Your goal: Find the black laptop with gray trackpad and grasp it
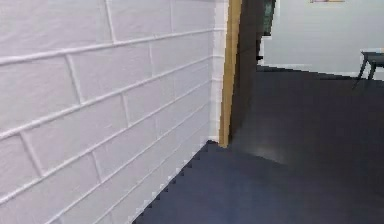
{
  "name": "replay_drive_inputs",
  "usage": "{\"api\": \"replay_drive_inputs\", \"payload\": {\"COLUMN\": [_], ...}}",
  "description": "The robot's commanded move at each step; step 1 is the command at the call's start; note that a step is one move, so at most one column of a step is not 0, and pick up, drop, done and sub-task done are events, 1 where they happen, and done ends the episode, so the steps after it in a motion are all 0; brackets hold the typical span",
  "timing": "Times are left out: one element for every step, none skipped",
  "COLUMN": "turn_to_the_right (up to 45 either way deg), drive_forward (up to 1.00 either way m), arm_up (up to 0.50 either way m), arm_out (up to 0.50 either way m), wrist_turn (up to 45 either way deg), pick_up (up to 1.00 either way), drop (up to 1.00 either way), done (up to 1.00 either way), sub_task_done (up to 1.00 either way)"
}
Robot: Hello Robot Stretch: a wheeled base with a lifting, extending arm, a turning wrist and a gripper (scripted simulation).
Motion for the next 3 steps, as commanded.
{"api": "replay_drive_inputs", "payload": {"turn_to_the_right": [27.0,0.0,15.0], "drive_forward": [0.0,0.3,0.0], "arm_up": [0.0,0.0,0.0], "arm_out": [0.0,0.0,0.0], "wrist_turn": [0.0,0.0,0.0], "pick_up": [0.0,0.0,0.0], "drop": [0.0,0.0,0.0], "done": [0.0,0.0,0.0], "sub_task_done": [0.0,0.0,0.0]}}
